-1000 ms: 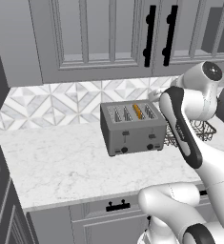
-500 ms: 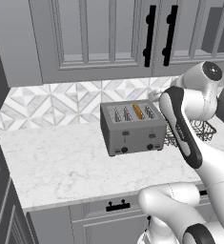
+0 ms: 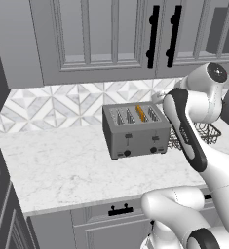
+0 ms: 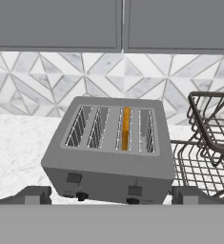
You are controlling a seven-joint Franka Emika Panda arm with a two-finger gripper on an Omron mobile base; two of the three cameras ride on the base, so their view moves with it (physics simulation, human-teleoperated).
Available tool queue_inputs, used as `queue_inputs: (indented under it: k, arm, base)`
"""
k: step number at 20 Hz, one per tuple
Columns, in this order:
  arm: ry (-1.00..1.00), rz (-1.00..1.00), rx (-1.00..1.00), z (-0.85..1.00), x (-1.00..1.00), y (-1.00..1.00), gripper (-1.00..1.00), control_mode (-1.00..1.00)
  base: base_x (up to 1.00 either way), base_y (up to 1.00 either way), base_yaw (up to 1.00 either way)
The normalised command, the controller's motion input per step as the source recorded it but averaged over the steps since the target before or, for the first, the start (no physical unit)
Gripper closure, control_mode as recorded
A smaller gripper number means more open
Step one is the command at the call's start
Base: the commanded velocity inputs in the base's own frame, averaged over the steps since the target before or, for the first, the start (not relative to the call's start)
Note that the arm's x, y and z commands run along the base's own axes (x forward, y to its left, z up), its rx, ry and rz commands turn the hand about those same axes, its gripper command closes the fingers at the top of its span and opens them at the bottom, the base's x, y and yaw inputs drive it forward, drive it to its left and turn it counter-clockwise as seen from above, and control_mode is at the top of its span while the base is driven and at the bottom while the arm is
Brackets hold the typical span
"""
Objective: Start the toaster. Once the lever pops up, take the bread to the plate on the dining counter.
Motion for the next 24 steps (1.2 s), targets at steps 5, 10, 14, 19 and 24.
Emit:
queue_inputs:
  k: [5, 10, 14, 19, 24]
  arm:
    - [0.00, 0.00, 0.00, 0.00, 0.00, 0.00, -1.00, -1.00]
    - [0.00, 0.00, 0.00, 0.00, 0.00, 0.00, -1.00, -1.00]
    - [0.00, 0.00, 0.00, 0.00, 0.00, 0.00, -1.00, -1.00]
    - [0.00, 0.00, 0.00, 0.00, 0.00, 0.00, -1.00, -1.00]
    - [0.00, 0.00, 0.00, 0.00, 0.00, 0.00, -1.00, -1.00]
  base:
    - [0.00, 0.00, 0.00]
    - [0.00, 0.00, 0.00]
    - [0.00, 0.00, 0.00]
    - [0.00, 0.00, 0.00]
    - [0.00, 0.00, 0.00]
